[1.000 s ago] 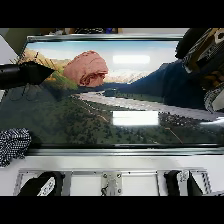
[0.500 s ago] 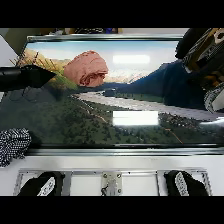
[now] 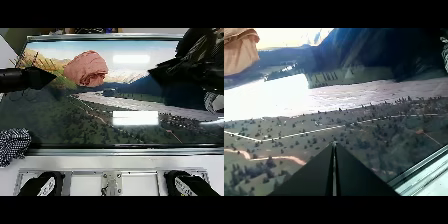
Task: Fold the clothes and pants, and hang the long-sleeved shirts on hangers.
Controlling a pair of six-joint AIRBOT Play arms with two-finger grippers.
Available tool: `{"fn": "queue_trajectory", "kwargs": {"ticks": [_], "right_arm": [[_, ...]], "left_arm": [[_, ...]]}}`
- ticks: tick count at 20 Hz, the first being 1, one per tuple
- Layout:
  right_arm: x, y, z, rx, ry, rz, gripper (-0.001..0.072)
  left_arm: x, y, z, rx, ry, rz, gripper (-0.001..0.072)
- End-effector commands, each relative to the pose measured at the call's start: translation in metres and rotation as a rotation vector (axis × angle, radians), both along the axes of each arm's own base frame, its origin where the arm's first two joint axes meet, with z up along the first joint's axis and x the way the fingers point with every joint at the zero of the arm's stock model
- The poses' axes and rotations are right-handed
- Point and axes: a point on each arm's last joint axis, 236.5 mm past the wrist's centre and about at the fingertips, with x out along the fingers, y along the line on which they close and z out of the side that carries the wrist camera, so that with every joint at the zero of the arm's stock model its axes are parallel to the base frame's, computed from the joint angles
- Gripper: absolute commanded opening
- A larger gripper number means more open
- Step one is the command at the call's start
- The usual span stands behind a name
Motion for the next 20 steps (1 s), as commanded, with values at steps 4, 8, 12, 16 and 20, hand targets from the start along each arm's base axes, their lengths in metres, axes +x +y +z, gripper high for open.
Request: {"fn": "queue_trajectory", "kwargs": {"ticks": [4, 8, 12, 16, 20], "right_arm": [[-0.034, 0.036, -0.061, -0.08, 0.198, 0.234, 0.0515], [-0.046, 0.046, -0.067, -0.098, 0.231, 0.27, 0.0043], [-0.046, 0.047, -0.067, -0.098, 0.23, 0.271, 0.002], [-0.046, 0.047, -0.067, -0.098, 0.228, 0.269, 0.002], [-0.046, 0.047, -0.067, -0.098, 0.228, 0.269, 0.002]], "left_arm": [[0.0, -0.032, -0.058, 0.111, 0.044, -0.061, 0.0014], [-0.007, -0.066, -0.097, 0.098, 0.077, -0.115, 0.0014], [-0.015, -0.083, -0.103, 0.098, 0.076, -0.158, 0.0014], [-0.018, -0.088, -0.103, 0.098, 0.076, -0.173, 0.0014], [-0.018, -0.088, -0.103, 0.098, 0.076, -0.174, 0.0014]]}}
